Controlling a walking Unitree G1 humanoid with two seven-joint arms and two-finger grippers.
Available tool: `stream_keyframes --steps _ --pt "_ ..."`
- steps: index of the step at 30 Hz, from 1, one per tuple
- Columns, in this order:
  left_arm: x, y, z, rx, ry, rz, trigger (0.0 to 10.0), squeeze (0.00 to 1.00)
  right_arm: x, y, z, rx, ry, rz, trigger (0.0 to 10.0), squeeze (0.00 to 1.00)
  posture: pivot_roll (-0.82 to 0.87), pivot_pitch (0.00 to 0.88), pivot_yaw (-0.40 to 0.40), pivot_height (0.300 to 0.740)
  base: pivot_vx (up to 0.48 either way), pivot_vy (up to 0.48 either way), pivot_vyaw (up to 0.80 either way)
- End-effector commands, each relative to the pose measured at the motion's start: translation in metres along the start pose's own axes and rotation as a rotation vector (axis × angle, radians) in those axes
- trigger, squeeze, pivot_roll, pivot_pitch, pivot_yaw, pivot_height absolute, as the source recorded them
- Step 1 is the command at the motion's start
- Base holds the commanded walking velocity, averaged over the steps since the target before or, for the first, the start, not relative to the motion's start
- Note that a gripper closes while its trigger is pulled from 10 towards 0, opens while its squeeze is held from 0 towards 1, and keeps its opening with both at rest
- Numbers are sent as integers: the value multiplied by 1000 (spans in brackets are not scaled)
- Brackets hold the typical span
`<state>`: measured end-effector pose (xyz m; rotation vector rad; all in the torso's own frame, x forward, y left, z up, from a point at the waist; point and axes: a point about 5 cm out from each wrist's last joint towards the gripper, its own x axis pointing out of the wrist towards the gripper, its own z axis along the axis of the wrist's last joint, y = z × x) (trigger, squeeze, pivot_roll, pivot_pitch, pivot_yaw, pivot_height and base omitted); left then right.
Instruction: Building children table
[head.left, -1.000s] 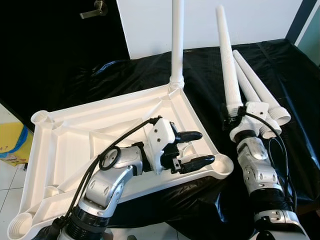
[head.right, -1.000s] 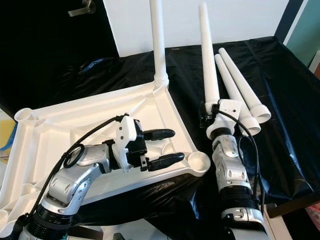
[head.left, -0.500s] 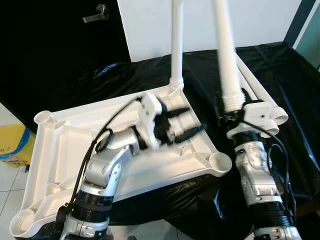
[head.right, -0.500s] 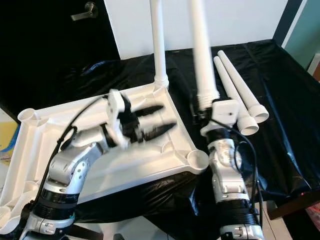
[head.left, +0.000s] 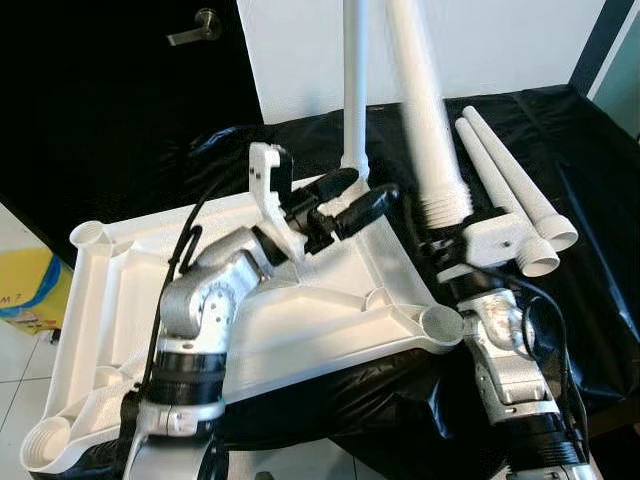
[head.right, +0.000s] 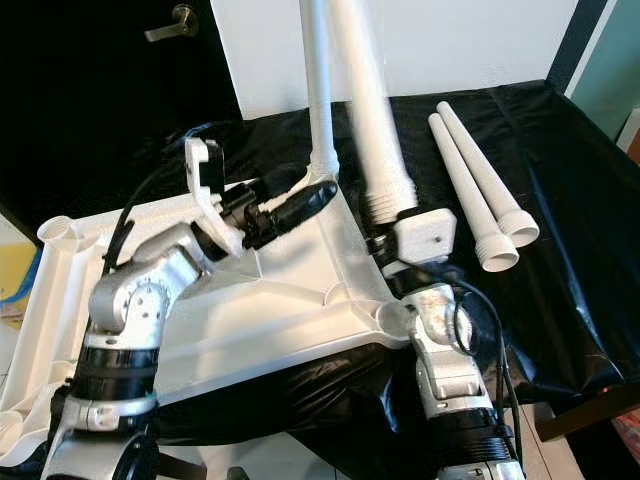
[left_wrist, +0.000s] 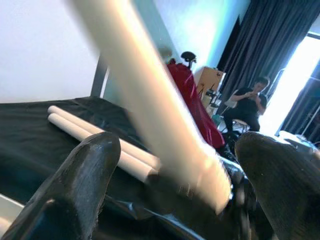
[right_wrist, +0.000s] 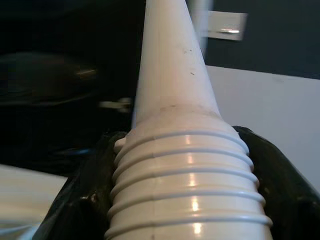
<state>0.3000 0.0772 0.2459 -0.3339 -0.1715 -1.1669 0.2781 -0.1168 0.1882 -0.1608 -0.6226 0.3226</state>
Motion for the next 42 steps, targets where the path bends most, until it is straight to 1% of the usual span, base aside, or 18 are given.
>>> stream_keyframes --steps 1,5,6,9,17,21,23,24,25,26,27,29,31,32,34,35,37,42 --pt "-1 1 0 -19 16 -35 10000 0 0 3 5 -7 -34 19 10000 0 -139 0 51 740 0 0 0" --pt "1 3 1 -22 24 -31 10000 0 0 5 5 -1 -36 30 10000 0 -140 0 53 740 0 0 0" --pt "3 2 4 -57 13 -57 10000 0 -1 9 4 3 -31 54 10000 0 -140 0 55 740 0 0 0" --pt "4 4 6 -87 1 -65 10000 0 -2 12 3 6 -25 82 10000 0 -141 0 56 740 0 0 0" --pt "5 9 8 -92 11 -57 10000 0 -5 18 2 10 -22 125 10000 0 -144 0 59 740 0 0 0" --pt "7 17 11 -106 15 -26 10000 0 -8 22 2 7 -20 149 10000 0 -144 0 61 740 0 0 0" --pt "9 24 15 -119 19 8 10000 0 -11 25 2 3 -18 166 10000 0 -143 0 65 740 0 0 0" --pt "9 24 15 -119 19 8 10000 0 -11 25 2 3 -18 166 10000 0 -143 0 65 740 0 0 0" --pt "9 31 18 -126 25 39 10000 0 -14 26 1 4 -12 173 10000 0 -141 0 66 740 0 0 0" --pt "9 31 18 -126 25 39 10000 0 -14 26 1 4 -12 173 10000 0 -141 0 66 740 0 0 0" --pt "9 38 21 -135 29 72 10000 0 -17 27 0 5 -6 179 10000 0 -140 0 68 740 0 0 0" --pt "9 38 21 -135 29 72 10000 0 -17 27 0 5 -6 179 10000 0 -140 0 68 740 0 0 0" --pt "9 55 33 -174 6 158 10000 0 -22 29 -2 7 7 192 10000 0 -142 5 77 740 0 0 0" --pt "9 55 33 -174 6 158 10000 0 -22 29 -2 7 7 192 10000 0 -142 5 77 740 0 0 0" --pt "7 66 47 -202 -30 209 10000 0 -26 30 -3 3 17 197 10000 0 -144 10 80 740 0 0 0" --pt "7 66 47 -202 -30 209 10000 0 -26 30 -3 3 17 197 10000 0 -144 10 80 740 0 0 0" --pt "4 74 58 -222 -65 244 10000 0 -27 30 -4 0 23 195 10000 0 -147 13 86 740 0 0 0" --pt "2 80 62 -242 -87 278 10000 0 -27 29 -4 -5 26 191 10000 0 -147 14 88 740 0 0 0"
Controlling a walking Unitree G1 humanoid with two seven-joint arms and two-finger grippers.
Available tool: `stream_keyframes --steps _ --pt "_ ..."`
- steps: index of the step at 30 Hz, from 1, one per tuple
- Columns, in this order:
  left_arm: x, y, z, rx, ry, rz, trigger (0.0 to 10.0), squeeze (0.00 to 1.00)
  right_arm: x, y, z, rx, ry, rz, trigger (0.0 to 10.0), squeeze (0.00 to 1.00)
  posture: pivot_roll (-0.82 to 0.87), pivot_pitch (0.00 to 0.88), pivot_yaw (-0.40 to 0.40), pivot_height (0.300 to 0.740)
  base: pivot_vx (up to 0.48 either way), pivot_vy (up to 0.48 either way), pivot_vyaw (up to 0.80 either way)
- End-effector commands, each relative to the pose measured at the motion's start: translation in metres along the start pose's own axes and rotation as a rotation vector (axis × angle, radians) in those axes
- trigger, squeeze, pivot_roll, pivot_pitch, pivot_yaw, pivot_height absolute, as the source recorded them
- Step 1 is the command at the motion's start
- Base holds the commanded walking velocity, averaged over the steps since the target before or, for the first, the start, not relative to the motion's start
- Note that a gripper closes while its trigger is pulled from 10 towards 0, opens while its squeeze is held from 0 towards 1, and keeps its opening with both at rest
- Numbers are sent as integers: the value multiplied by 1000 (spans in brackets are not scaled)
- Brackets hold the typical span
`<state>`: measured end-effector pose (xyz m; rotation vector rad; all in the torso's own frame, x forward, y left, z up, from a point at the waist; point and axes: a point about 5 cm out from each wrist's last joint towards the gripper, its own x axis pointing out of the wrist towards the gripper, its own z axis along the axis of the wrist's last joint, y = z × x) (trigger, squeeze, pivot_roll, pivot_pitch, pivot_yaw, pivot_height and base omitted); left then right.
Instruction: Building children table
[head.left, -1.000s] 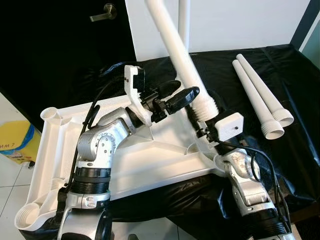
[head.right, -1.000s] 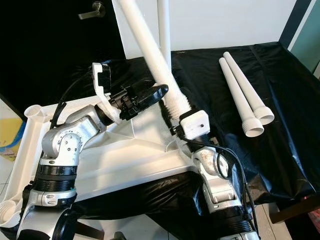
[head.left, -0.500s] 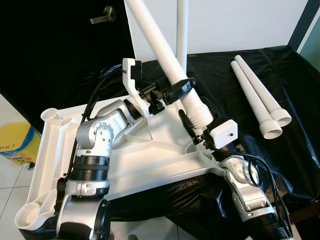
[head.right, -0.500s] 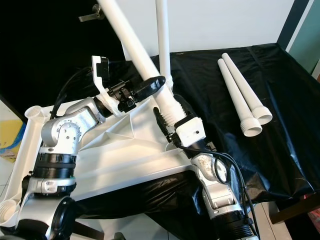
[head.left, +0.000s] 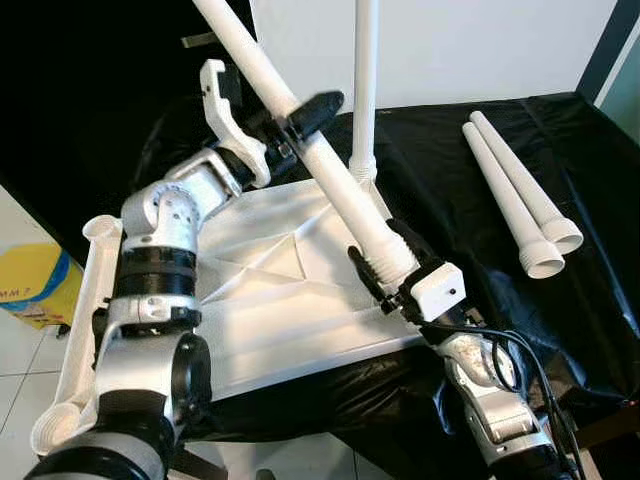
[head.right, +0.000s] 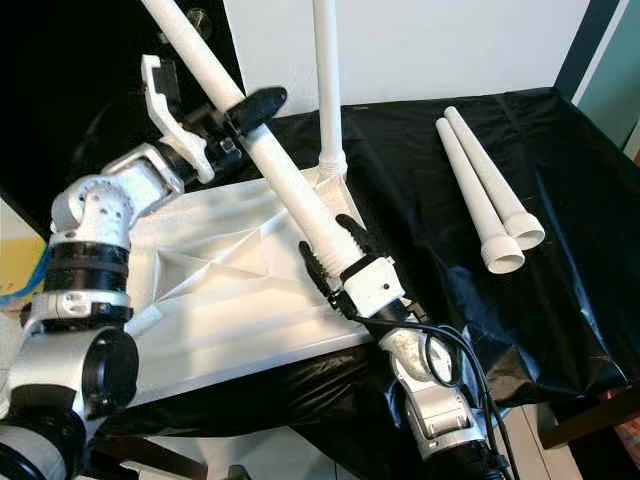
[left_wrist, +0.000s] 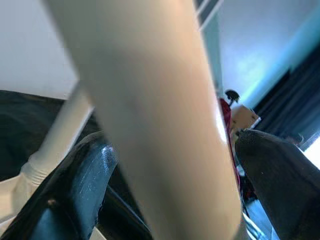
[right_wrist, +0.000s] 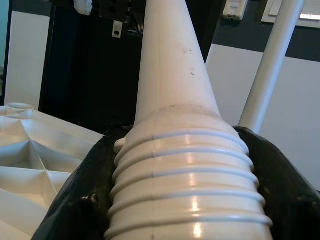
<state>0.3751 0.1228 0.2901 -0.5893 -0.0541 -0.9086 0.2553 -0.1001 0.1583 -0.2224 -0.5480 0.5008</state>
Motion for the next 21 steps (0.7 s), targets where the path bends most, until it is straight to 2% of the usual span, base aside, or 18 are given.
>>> stream_keyframes --steps 1,2,3,17,18,19,21 --pt "0 3 2 -25 -14 14 3020 0 1 0 5 -17 -32 0 10000 0 -148 14 89 740 0 0 0" --pt "0 3 2 -25 -14 14 3020 0 1 0 5 -17 -32 0 10000 0 -148 14 89 740 0 0 0" --pt "1 2 1 -34 -16 9 0 0 2 0 5 -19 -32 -1 10000 0 -148 14 89 740 0 0 0" --pt "4 3 2 -50 -10 -4 0 0 4 -1 5 -21 -34 -16 10000 0 -144 14 87 740 0 0 0" --pt "5 4 2 -53 -13 -3 0 0 4 -1 5 -21 -34 -21 10000 769 -144 15 86 740 0 0 0" --pt "5 4 3 -55 -16 -2 0 0 4 -1 5 -19 -33 -25 10000 1000 -145 16 86 740 0 0 0" --pt "5 4 3 -51 -16 1 0 0 3 -2 5 -11 -30 -27 10000 1000 -146 16 86 740 0 0 0"
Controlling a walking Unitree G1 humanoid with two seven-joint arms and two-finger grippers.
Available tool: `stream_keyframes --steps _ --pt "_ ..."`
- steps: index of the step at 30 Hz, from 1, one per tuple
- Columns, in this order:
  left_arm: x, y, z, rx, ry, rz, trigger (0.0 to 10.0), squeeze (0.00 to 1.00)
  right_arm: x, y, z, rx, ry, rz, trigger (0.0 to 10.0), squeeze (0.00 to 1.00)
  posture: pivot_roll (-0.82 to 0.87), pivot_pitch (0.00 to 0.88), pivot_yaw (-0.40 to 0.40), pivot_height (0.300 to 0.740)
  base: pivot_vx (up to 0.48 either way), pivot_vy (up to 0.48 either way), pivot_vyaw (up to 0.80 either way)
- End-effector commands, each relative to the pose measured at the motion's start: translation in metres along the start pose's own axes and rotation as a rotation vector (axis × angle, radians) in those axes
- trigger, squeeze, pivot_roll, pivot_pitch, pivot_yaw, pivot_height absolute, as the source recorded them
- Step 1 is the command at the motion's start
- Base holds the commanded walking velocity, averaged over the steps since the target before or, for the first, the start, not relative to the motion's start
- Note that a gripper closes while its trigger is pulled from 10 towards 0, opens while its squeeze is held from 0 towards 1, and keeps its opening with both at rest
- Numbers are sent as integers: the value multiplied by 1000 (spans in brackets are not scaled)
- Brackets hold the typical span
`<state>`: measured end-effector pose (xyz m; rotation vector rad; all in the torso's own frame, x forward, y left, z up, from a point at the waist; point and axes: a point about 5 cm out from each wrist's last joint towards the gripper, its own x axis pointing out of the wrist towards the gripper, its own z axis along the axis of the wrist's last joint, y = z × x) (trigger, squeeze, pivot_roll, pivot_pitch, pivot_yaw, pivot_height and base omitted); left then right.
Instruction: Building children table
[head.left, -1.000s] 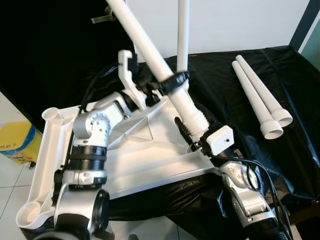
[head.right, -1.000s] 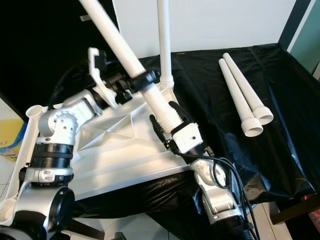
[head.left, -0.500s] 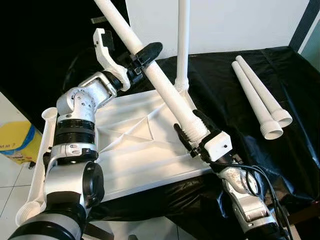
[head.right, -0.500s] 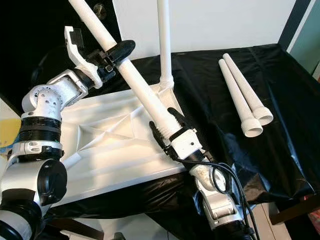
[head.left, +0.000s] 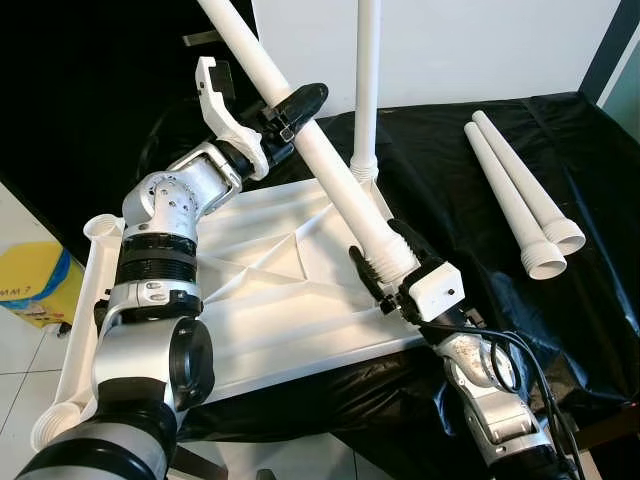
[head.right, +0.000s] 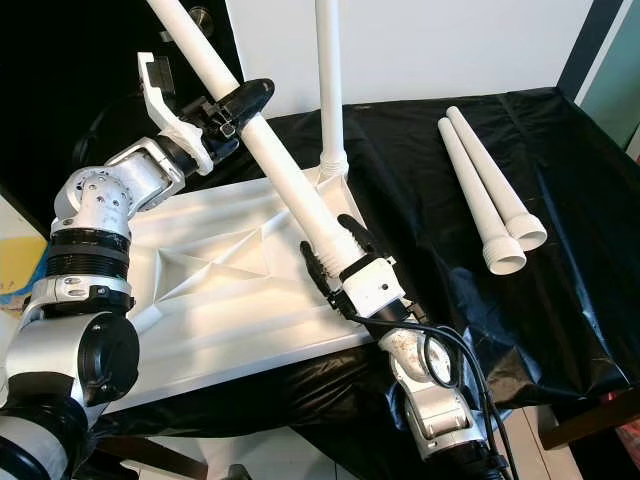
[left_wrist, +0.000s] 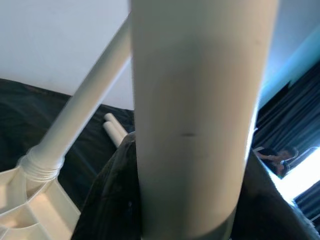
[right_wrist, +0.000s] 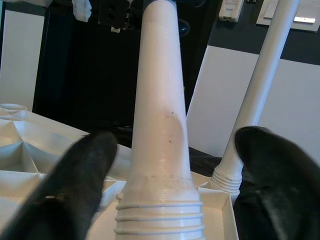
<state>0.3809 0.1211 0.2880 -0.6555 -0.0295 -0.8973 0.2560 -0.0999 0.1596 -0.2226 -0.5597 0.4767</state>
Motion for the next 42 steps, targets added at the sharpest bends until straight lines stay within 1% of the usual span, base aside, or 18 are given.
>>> stream_keyframes --steps 1,3,4,5,7,8,10,11,12,13,17,26,29,35,37,39,41,42 --pt "0 -1 4 18 -6 -11 0 0 2 -1 4 4 -20 -4 10000 1000 -146 16 86 740 0 0 0" --pt "0 -1 4 22 -3 -10 0 0 2 -1 4 6 -18 -4 10000 1000 -148 18 86 740 0 0 0" --pt "0 -1 4 41 0 -8 9333 0 1 -1 3 13 -10 -4 10000 1000 -148 19 87 740 0 0 0" --pt "0 -2 5 51 -2 -9 10000 0 0 -1 2 21 1 -4 10000 1000 -149 20 87 740 0 0 0" --pt "0 -2 5 57 -4 -10 10000 0 -1 -1 2 27 10 -4 10000 1000 -149 21 86 740 0 0 0" --pt "1 -4 6 80 -6 -20 10000 0 -1 0 0 42 24 -3 10000 867 -150 22 86 740 0 0 0" --pt "1 -4 6 80 -6 -20 10000 0 -1 0 0 42 24 -3 10000 867 -150 22 86 740 0 0 0" --pt "2 -8 5 123 -2 -25 10000 0 0 1 -1 66 44 -5 10000 0 -149 23 85 740 0 0 0" --pt "3 -11 4 167 6 -35 10000 0 3 2 -2 81 63 -7 10000 0 -149 23 84 740 0 0 0" --pt "3 -11 4 167 6 -35 10000 0 3 2 -2 81 63 -7 10000 0 -149 23 84 740 0 0 0" --pt "5 -20 -2 255 11 -55 10000 0 9 3 -6 107 124 -15 10000 0 -145 23 82 740 0 0 0" --pt "7 -33 -15 338 18 -82 10000 0 18 6 -10 167 191 -15 10000 0 -141 16 77 740 0 0 0" --pt "10 -41 -20 376 14 -98 10000 0 24 6 -10 161 217 -24 10000 0 -142 12 74 740 0 0 0" --pt "12 -48 -25 389 -2 -114 10000 0 29 5 -9 149 248 -18 10000 0 -140 8 69 740 0 0 0" --pt "13 -53 -29 412 -10 -127 10000 0 32 4 -10 143 279 -17 10000 0 -138 4 65 740 0 0 0" --pt "15 -65 -37 452 -22 -159 10000 0 40 2 -9 110 316 -15 10000 0 -136 0 60 740 0 0 0" --pt "15 -65 -37 452 -22 -159 10000 0 40 2 -9 110 316 -15 10000 0 -136 0 60 740 0 0 0" --pt "16 -70 -40 478 -22 -174 10000 0 43 2 -10 99 332 -17 10000 0 -133 0 57 740 0 0 0"
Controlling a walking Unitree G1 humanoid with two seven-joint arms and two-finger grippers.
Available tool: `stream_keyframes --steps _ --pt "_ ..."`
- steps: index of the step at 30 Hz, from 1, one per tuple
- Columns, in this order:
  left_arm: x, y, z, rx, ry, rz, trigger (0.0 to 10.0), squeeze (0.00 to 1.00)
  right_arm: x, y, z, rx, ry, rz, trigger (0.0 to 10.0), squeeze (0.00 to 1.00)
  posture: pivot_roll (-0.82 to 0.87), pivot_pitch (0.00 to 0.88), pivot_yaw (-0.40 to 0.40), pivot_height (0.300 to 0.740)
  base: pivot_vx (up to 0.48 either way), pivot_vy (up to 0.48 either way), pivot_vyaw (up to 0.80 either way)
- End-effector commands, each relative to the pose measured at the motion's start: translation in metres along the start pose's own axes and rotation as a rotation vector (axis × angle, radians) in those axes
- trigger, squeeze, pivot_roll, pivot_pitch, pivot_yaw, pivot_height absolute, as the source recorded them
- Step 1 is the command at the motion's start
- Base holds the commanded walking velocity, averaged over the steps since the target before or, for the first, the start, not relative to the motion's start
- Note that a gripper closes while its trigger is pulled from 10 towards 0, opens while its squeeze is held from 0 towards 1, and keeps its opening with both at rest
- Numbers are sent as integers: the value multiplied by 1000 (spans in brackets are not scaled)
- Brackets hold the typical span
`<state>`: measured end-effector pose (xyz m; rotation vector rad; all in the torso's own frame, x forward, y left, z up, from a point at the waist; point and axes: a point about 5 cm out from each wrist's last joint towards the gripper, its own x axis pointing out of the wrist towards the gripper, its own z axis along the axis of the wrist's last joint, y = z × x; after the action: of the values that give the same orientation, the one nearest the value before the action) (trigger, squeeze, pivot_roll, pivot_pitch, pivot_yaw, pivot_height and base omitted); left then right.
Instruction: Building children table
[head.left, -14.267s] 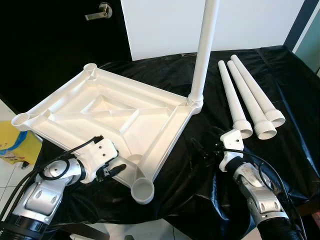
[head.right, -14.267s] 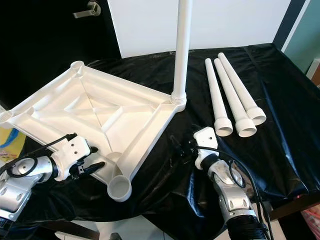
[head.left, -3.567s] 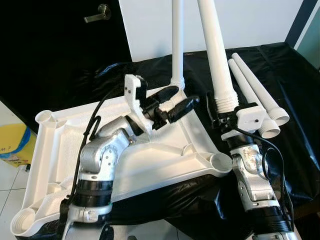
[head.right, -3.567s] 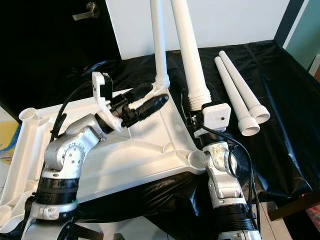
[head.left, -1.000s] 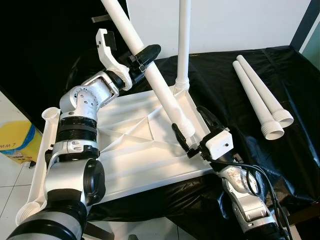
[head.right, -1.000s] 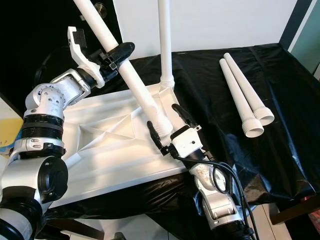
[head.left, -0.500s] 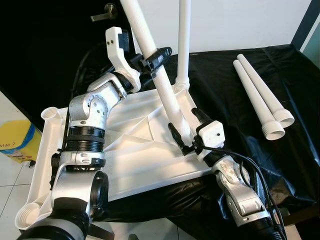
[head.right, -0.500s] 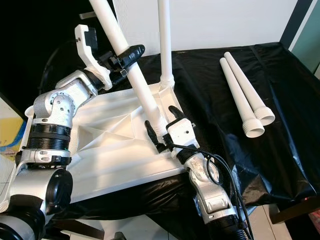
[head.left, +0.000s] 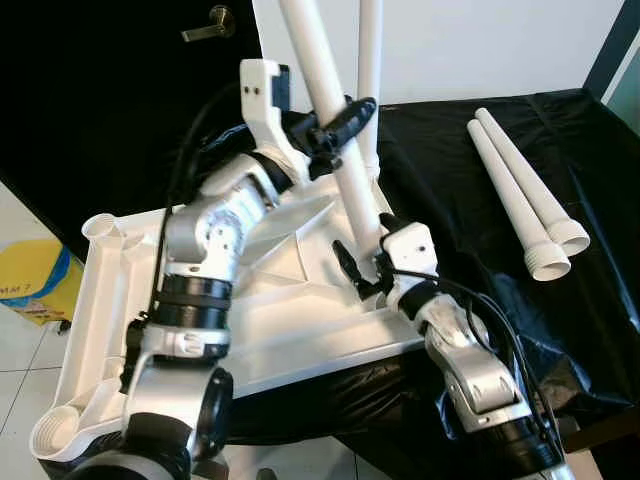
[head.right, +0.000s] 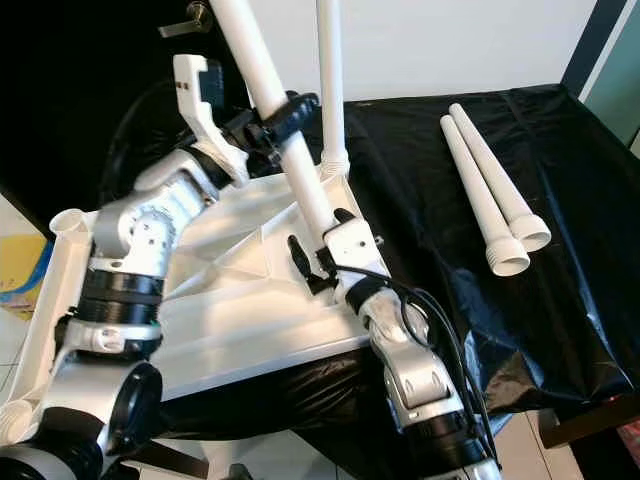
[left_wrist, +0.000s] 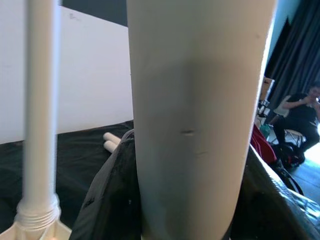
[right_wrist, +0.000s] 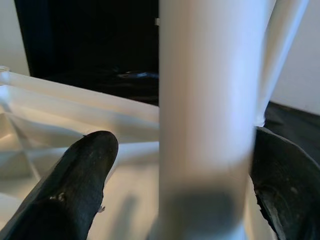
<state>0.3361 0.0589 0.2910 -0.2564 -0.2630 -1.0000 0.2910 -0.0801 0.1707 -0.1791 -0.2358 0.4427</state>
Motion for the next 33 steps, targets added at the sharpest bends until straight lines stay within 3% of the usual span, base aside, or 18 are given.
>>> stream_keyframes --steps 1,6,20,21,28,29,33 --pt "0 -6 5 54 -25 -17 10000 0 3 1 -1 -13 26 -1 10000 0 -133 0 57 740 0 0 0" --pt "5 -29 0 123 -31 -68 10000 0 13 -3 -3 22 94 -8 10000 0 -131 0 50 740 0 0 0" --pt "9 -40 -2 144 -43 -91 10000 0 19 -1 -1 -3 135 14 10000 0 -128 0 43 740 0 0 0" --pt "9 -40 -2 147 -44 -92 10000 0 19 -1 -1 -3 139 11 7373 0 -129 0 42 740 0 0 0" --pt "9 -40 -2 147 -44 -92 10000 0 19 -1 -1 -3 139 11 7373 0 -129 0 42 740 0 0 0" --pt "9 -41 -2 149 -45 -91 10000 0 19 -1 -1 -5 144 9 0 0 -129 0 43 740 0 0 0" --pt "10 -40 -2 153 -45 -89 10000 0 19 -2 -1 -7 147 4 0 0 -130 0 48 740 0 0 0"
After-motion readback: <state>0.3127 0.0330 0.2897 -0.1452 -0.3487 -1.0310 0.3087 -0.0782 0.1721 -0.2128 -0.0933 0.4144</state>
